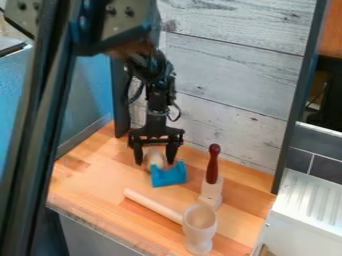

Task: Remove the ball from the cup and put it behind the blue arch

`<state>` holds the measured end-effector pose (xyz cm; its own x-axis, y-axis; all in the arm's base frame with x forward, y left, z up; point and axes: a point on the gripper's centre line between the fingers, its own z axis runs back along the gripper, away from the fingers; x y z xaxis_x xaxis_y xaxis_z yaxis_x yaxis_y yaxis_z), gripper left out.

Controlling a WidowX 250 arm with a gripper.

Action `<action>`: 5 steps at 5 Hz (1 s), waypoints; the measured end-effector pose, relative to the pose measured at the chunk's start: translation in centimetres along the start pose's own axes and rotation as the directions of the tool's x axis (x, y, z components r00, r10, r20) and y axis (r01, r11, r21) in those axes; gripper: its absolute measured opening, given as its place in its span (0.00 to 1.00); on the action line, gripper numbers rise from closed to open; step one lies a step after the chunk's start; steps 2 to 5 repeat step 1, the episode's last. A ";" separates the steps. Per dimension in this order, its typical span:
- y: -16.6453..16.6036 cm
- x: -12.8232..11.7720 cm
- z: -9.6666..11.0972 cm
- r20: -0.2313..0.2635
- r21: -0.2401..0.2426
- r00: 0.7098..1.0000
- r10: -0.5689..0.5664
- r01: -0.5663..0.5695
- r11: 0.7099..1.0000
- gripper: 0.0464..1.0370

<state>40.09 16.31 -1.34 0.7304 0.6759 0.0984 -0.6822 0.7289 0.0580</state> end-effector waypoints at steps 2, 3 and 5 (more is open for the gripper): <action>0.2 0.6 5.8 0.063 -0.085 0.997 0.047 -0.042 0.995 0.96; 0.2 0.6 5.8 0.063 -0.085 0.997 0.047 -0.042 0.995 0.96; 0.2 0.6 5.8 0.063 -0.085 0.997 0.047 -0.042 0.995 0.96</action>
